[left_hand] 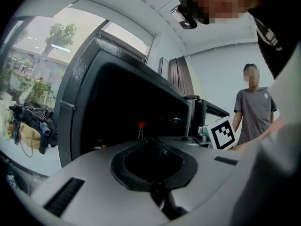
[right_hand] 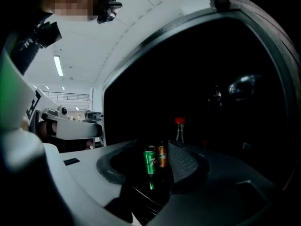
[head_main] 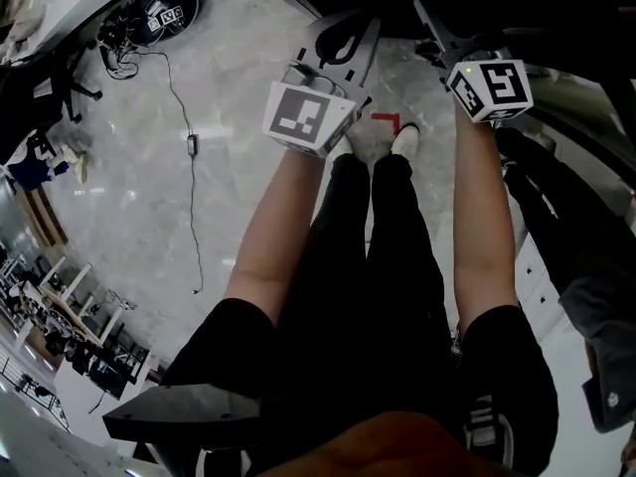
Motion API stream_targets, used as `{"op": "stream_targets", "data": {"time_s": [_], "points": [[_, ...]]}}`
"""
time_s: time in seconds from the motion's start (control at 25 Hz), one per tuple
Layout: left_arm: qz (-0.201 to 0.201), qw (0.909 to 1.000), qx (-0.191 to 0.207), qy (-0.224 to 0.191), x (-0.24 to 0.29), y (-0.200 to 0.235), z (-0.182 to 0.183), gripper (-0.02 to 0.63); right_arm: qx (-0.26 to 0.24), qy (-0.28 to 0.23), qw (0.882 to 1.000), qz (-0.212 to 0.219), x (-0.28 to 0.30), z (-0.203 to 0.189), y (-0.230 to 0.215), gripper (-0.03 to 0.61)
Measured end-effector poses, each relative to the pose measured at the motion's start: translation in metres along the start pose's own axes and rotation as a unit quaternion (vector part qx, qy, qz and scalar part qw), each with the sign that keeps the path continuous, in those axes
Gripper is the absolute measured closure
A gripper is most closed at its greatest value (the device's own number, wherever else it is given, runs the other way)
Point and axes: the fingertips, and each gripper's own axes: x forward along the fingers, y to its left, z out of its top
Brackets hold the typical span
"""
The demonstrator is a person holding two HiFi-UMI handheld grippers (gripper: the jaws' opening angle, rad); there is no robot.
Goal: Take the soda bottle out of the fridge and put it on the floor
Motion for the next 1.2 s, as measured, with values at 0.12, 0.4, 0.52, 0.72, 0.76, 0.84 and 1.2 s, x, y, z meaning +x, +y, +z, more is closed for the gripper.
{"op": "stream_targets", "data": {"time_s": [0.12,0.4,0.52,0.72,0.76,0.84,1.2], "points": [[0.002,1.0000,0.008,-0.002,0.015,0.010,-0.017,0.609,-0.008,-0.008,1.000,-0.010,0.017,-0.012,-0.018,0.356],[-0.001,0.9999,0.015,-0.001,0.037,0.019,-0.038,0.609,-0.026,-0.013,0.999,-0.037,0.046,-0.023,-0.045,0.278],[-0.001,1.0000,0.010,-0.002,0.043,0.026,-0.041,0.609,-0.026,-0.011,0.998,-0.053,0.060,-0.027,-0.056,0.256],[0.000,1.0000,0.003,0.004,0.048,0.034,-0.044,0.609,-0.030,0.001,0.998,-0.053,0.080,-0.037,-0.065,0.245],[0.000,1.0000,0.004,0.006,0.049,0.035,-0.046,0.609,-0.030,0.002,0.998,-0.050,0.083,-0.039,-0.066,0.245],[0.001,1.0000,0.007,0.007,0.050,0.037,-0.049,0.609,-0.033,0.001,0.998,-0.048,0.089,-0.042,-0.068,0.245],[0.005,1.0000,0.005,0.005,0.047,0.041,-0.049,0.609,-0.049,0.006,0.997,-0.055,0.093,-0.043,-0.078,0.265]]}}
